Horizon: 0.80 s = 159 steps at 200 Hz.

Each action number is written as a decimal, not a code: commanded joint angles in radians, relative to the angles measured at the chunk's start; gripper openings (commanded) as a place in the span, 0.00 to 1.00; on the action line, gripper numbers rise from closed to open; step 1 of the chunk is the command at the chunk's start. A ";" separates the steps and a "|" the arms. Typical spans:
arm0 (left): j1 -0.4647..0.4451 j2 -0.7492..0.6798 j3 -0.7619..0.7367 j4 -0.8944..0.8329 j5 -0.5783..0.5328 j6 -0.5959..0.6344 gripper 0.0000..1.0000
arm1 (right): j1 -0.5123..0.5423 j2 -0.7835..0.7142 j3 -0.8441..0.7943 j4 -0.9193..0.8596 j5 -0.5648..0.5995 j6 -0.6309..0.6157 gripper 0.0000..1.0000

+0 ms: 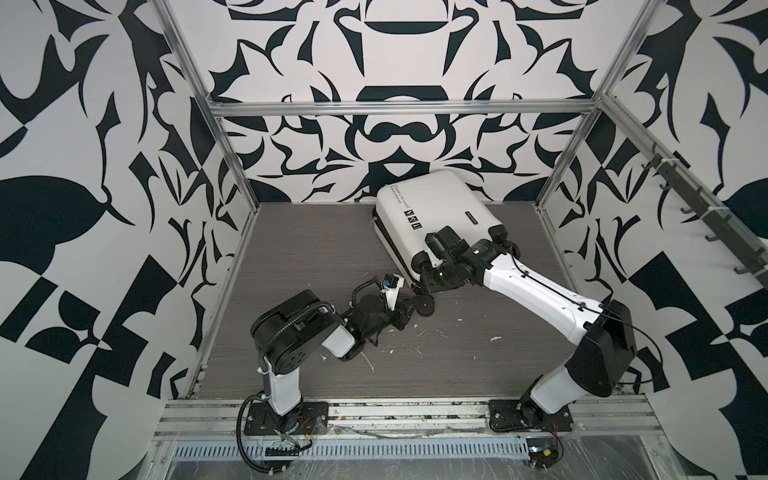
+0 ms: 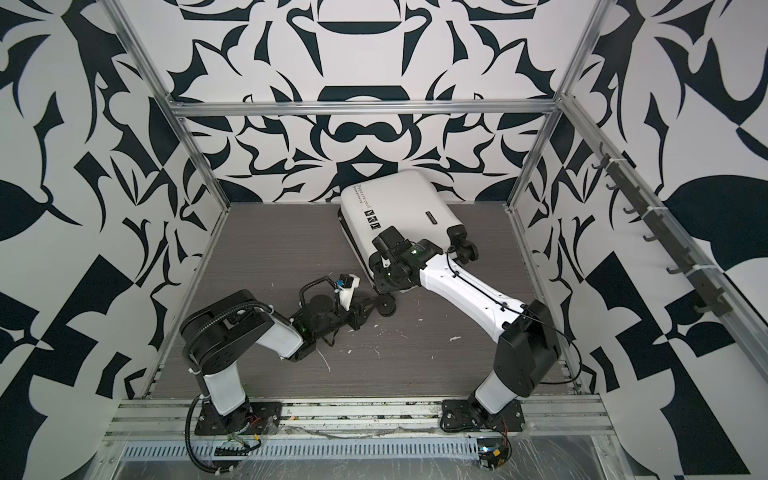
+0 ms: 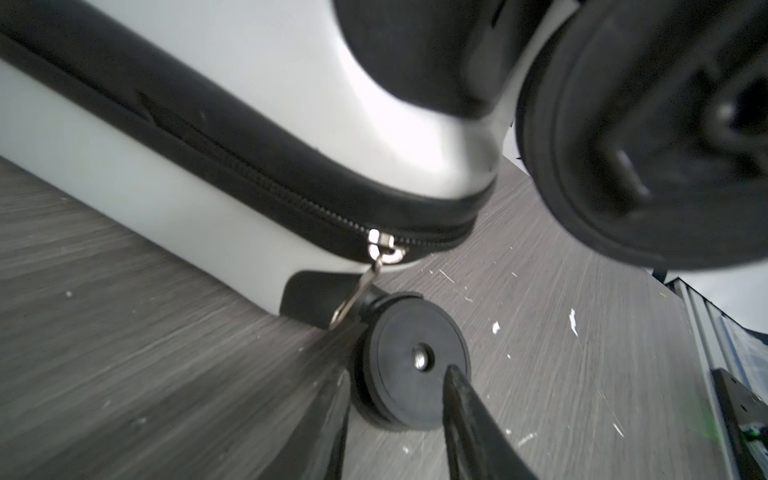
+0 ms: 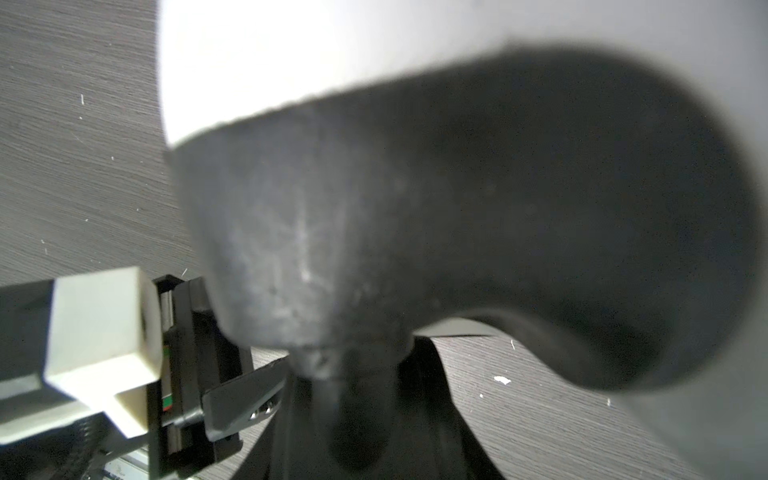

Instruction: Pack the luggage

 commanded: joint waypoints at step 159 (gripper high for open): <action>0.013 0.056 0.133 -0.066 -0.104 0.026 0.17 | -0.001 -0.075 0.050 0.033 -0.016 0.071 0.00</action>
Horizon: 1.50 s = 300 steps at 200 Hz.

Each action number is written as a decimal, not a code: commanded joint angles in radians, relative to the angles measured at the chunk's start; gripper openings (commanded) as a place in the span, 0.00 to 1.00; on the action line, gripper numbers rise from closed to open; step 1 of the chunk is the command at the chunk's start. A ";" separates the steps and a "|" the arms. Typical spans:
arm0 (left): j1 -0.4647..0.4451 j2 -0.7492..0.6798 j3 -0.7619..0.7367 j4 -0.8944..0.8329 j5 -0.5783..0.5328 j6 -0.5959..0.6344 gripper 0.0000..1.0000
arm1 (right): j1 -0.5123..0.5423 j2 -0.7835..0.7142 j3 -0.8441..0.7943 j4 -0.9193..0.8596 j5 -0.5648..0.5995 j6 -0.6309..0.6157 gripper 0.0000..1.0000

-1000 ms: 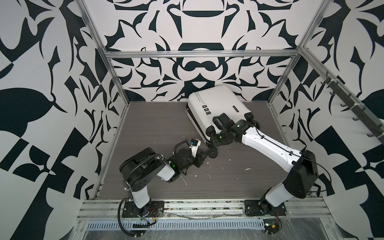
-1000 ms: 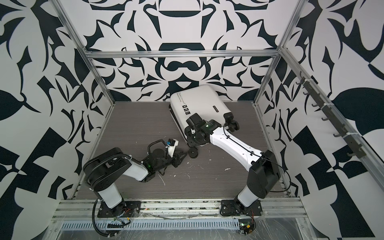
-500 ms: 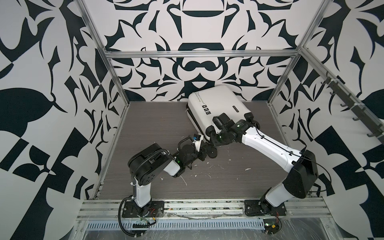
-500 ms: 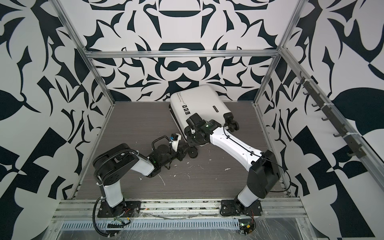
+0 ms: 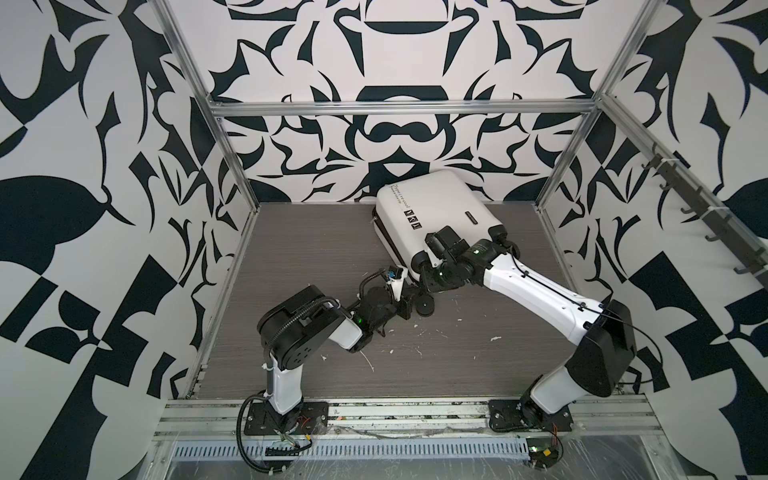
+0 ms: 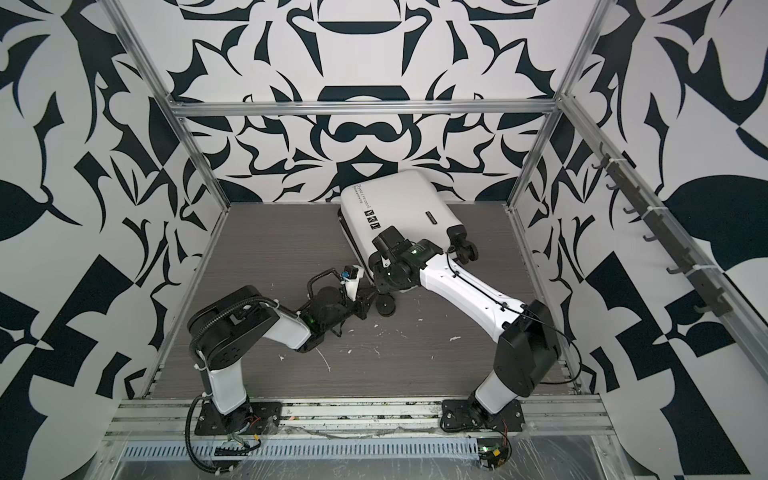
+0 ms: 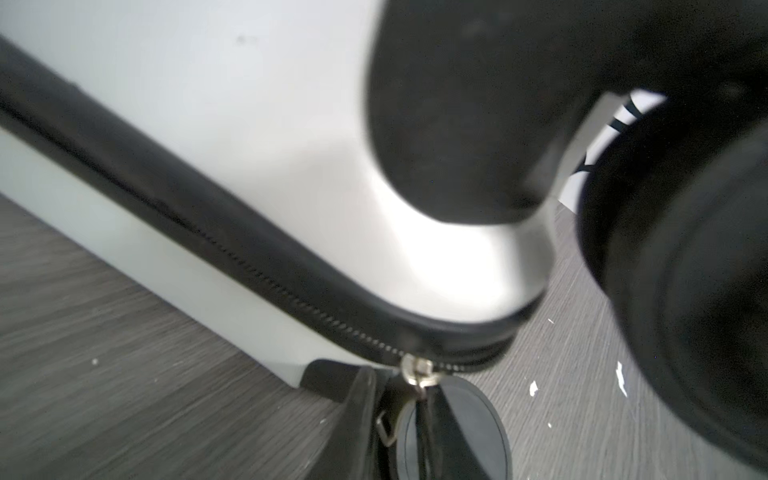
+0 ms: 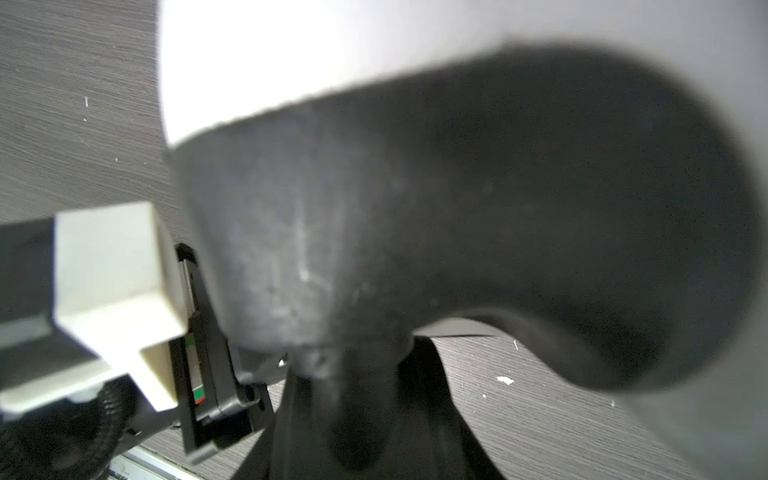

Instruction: Pack the luggage

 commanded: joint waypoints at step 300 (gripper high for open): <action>-0.077 -0.319 -0.042 -0.232 0.189 0.080 0.00 | 0.028 0.033 0.186 0.139 -0.084 0.139 0.00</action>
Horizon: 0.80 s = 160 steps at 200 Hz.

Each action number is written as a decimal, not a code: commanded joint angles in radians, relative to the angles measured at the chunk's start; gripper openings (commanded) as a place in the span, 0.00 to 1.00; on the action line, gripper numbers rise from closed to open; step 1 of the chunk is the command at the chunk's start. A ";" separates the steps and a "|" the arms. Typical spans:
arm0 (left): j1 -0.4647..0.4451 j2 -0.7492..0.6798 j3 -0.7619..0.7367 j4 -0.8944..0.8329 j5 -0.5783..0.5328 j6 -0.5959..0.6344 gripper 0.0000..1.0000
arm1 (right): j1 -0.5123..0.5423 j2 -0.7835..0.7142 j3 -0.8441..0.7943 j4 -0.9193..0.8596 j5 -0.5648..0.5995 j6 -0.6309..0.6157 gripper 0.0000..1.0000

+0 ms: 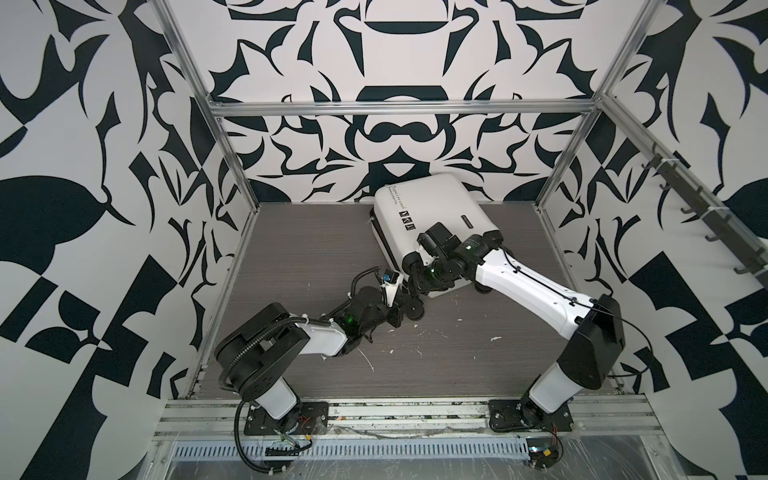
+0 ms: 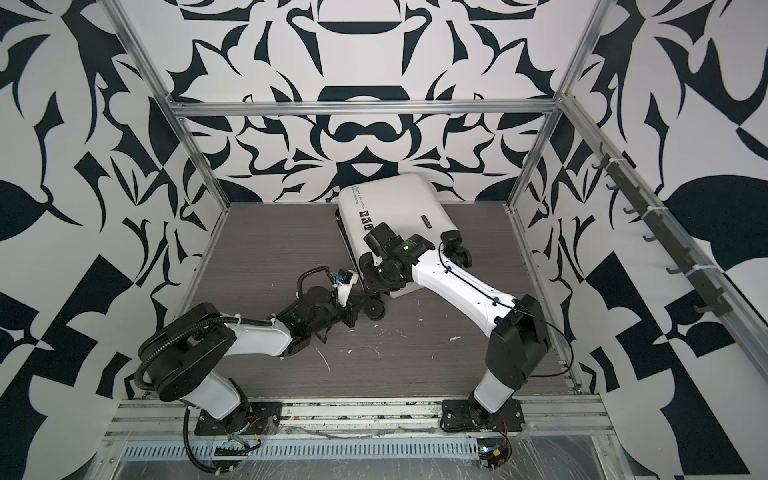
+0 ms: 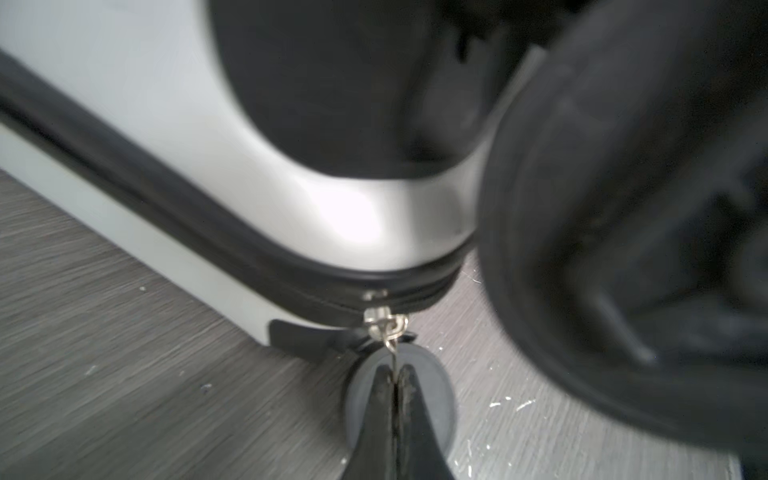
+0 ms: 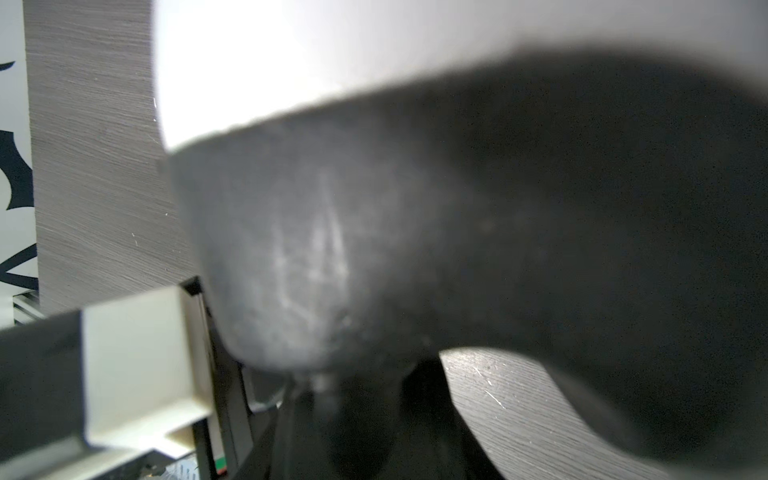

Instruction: Pack the luggage

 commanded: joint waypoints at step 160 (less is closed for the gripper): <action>-0.109 0.052 -0.014 0.433 0.020 -0.206 0.01 | 0.009 -0.120 -0.062 0.229 0.047 0.069 0.00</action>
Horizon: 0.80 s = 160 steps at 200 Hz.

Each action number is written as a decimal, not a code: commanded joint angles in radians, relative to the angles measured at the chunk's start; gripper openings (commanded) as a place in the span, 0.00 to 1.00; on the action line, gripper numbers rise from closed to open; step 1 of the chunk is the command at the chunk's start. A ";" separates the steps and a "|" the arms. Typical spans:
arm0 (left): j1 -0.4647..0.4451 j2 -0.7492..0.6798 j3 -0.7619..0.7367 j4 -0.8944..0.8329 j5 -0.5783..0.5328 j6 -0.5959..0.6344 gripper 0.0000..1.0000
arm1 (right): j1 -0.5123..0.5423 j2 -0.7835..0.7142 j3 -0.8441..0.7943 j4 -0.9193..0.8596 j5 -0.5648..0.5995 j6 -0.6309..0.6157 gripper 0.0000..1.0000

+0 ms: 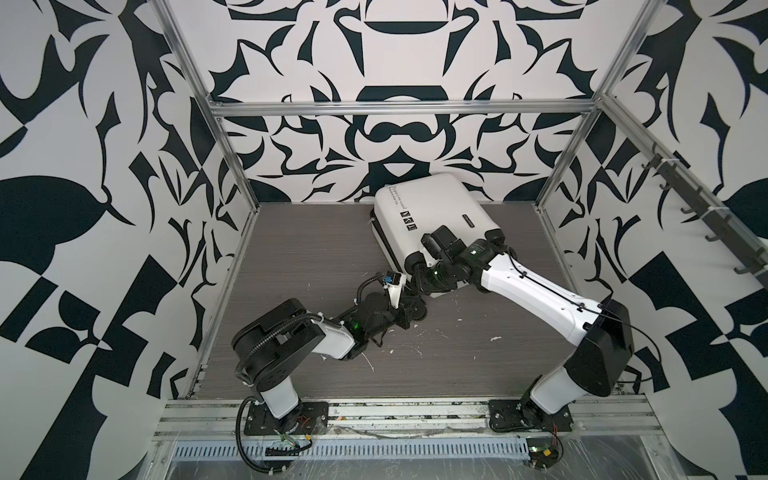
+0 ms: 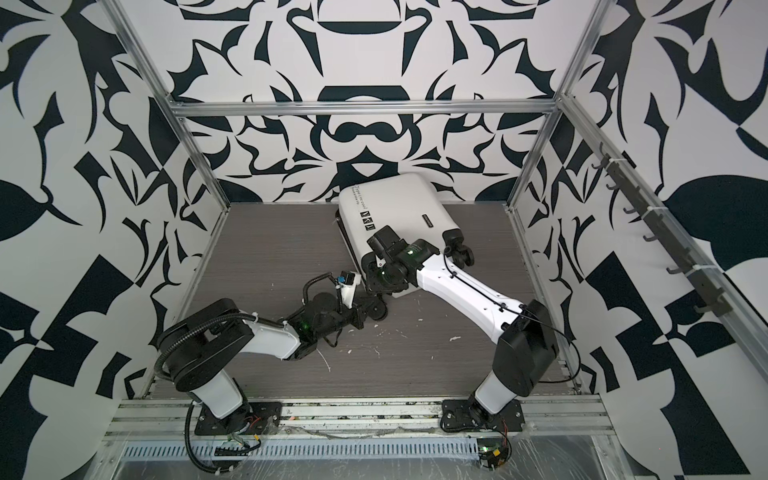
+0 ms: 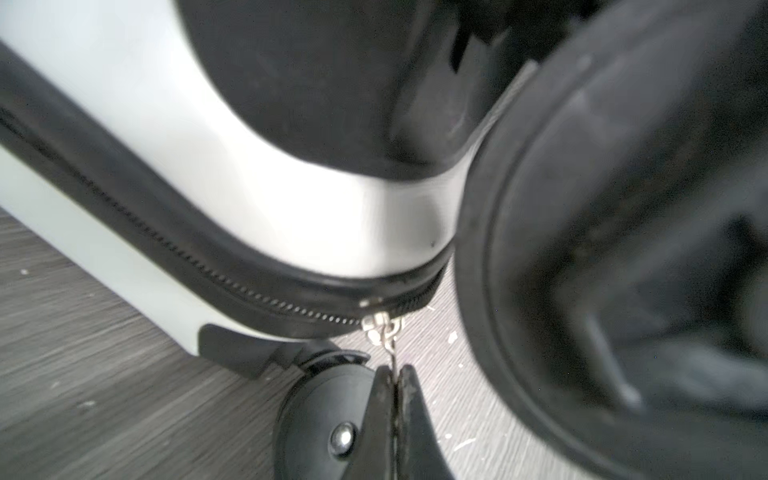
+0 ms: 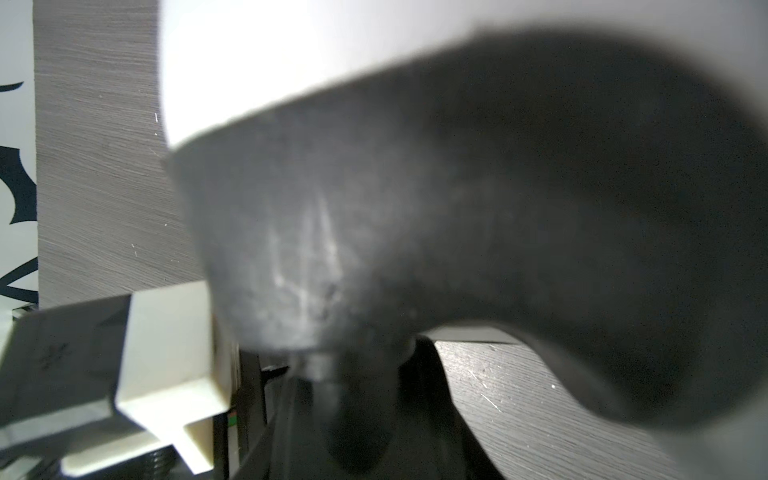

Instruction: Pack the luggage

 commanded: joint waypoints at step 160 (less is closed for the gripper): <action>-0.045 -0.615 -0.066 -0.618 -0.284 0.130 0.58 | -0.340 -0.370 -0.028 -0.053 0.183 -0.124 0.67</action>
